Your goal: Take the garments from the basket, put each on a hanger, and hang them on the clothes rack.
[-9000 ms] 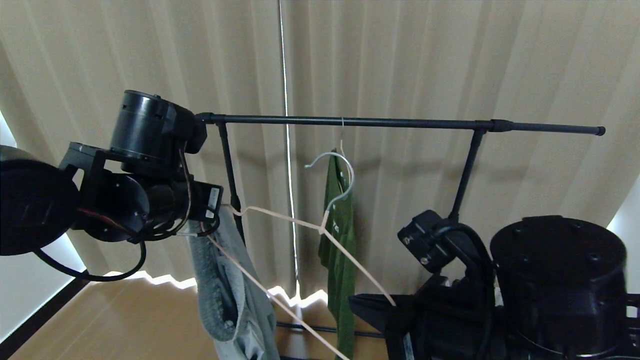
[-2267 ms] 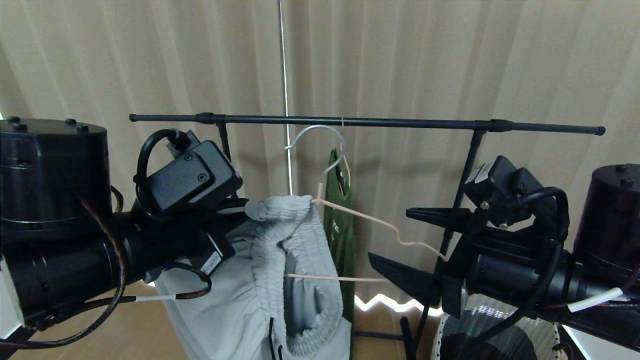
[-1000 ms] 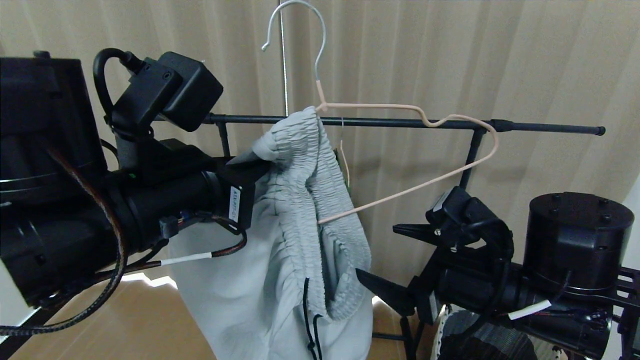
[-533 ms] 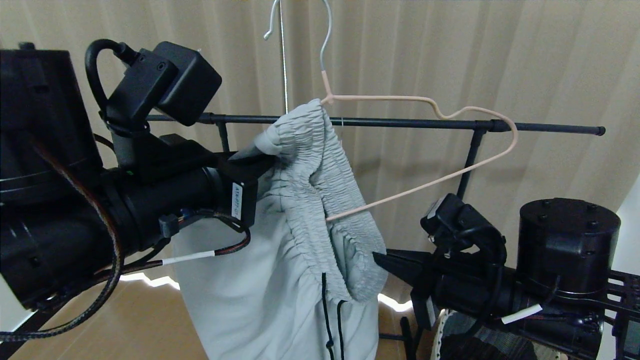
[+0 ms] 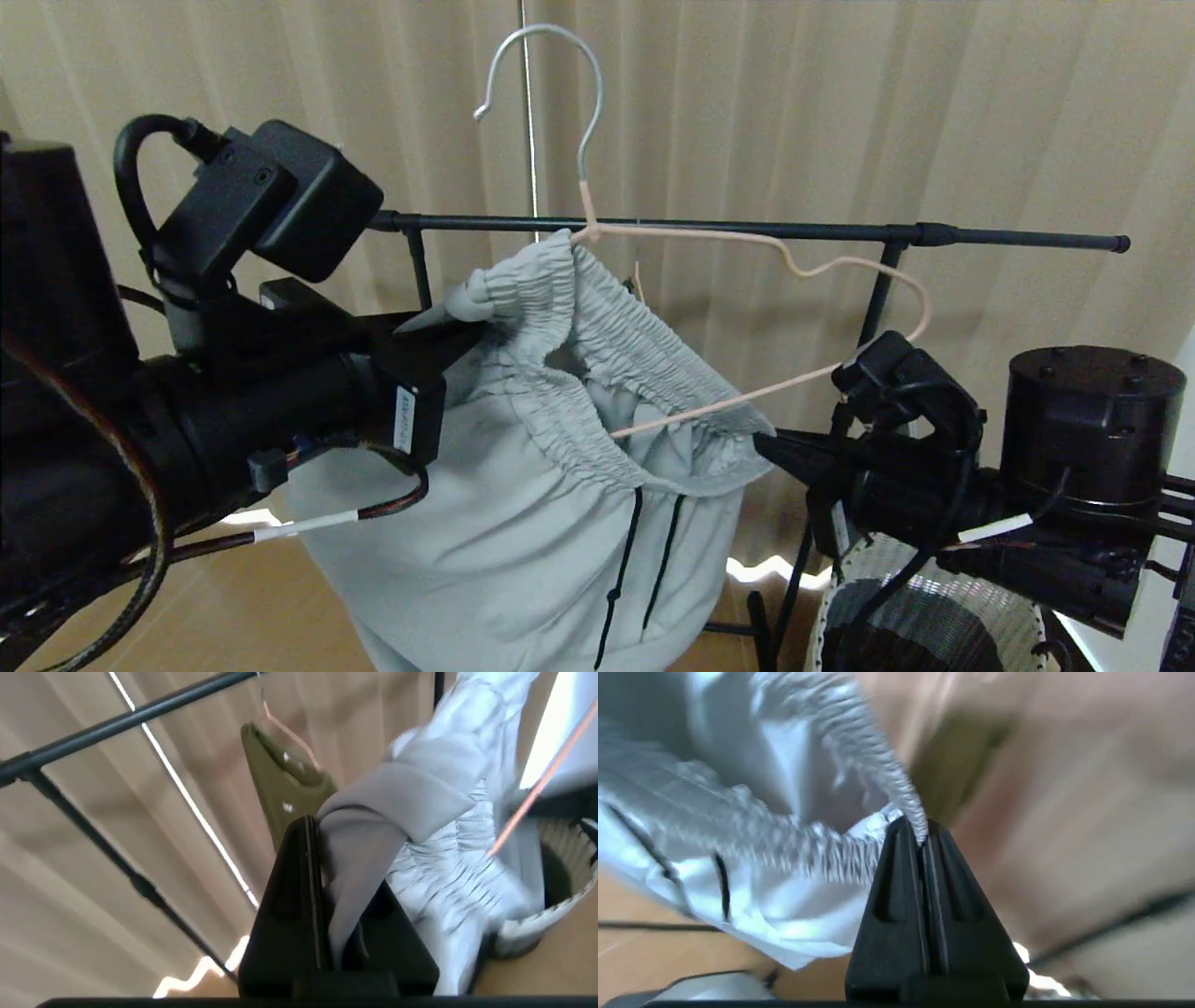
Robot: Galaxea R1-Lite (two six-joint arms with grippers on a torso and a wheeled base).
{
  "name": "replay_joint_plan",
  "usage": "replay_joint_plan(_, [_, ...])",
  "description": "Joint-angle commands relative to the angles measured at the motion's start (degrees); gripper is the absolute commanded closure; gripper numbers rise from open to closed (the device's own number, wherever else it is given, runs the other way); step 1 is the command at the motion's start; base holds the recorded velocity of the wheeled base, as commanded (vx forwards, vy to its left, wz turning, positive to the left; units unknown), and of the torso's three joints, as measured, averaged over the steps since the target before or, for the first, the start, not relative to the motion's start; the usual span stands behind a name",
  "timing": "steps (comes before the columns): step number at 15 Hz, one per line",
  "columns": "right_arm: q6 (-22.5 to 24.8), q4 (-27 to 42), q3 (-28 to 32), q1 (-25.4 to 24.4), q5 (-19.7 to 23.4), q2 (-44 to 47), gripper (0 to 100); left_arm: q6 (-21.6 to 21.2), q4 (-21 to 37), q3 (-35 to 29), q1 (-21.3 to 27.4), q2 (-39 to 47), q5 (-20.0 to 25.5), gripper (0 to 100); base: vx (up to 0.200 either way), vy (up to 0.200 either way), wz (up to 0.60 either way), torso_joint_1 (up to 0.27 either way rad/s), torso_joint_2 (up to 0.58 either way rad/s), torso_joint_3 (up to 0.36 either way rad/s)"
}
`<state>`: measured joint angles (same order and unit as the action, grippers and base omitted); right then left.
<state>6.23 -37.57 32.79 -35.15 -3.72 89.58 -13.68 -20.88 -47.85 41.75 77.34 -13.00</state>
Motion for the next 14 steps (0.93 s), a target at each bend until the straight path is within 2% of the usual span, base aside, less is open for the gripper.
replay_joint_plan(1, [0.63, 1.01, 0.87, 4.91, -0.41, -1.25, 100, -1.79, -0.04, 2.41, -1.85, -1.75, -0.1, 100, 0.0, 0.0, 0.0, 0.0, 0.0, 0.0])
replay_joint_plan(2, [0.89, 1.45, 2.72, 6.84, -0.59, -1.16, 100, -4.52, -0.3, 4.69, -3.34, -1.93, -0.1, 100, 0.0, 0.0, 0.0, 0.0, 0.0, 0.0])
replay_joint_plan(6, [0.89, 3.29, 6.49, 9.75, -1.2, -0.54, 100, -8.29, -0.12, 8.39, -5.37, -2.63, -1.33, 100, 0.0, 0.0, 0.0, 0.0, 0.0, 0.0])
replay_joint_plan(7, [0.89, 4.35, 7.72, 10.01, -1.2, -0.54, 100, -11.02, -0.12, 10.76, -6.77, -2.89, -3.26, 100, 0.0, 0.0, 0.0, 0.0, 0.0, 0.0])
replay_joint_plan(9, [0.89, 4.52, 7.9, 10.01, -1.12, -0.89, 100, -12.6, -0.3, 12.6, -7.21, -2.89, -5.37, 100, 0.0, 0.0, 0.0, 0.0, 0.0, 0.0])
replay_joint_plan(11, [0.89, 4.52, 7.46, 8.51, -0.94, -1.33, 100, -12.16, -0.47, 12.52, -7.12, -2.37, -6.87, 100, 0.0, 0.0, 0.0, 0.0, 0.0, 0.0])
replay_joint_plan(14, [0.89, 4.7, 7.46, 2.01, -0.76, -1.86, 100, -9.35, -0.56, 11.9, -7.12, -1.14, -8.98, 100, 0.0, 0.0, 0.0, 0.0, 0.0, 0.0])
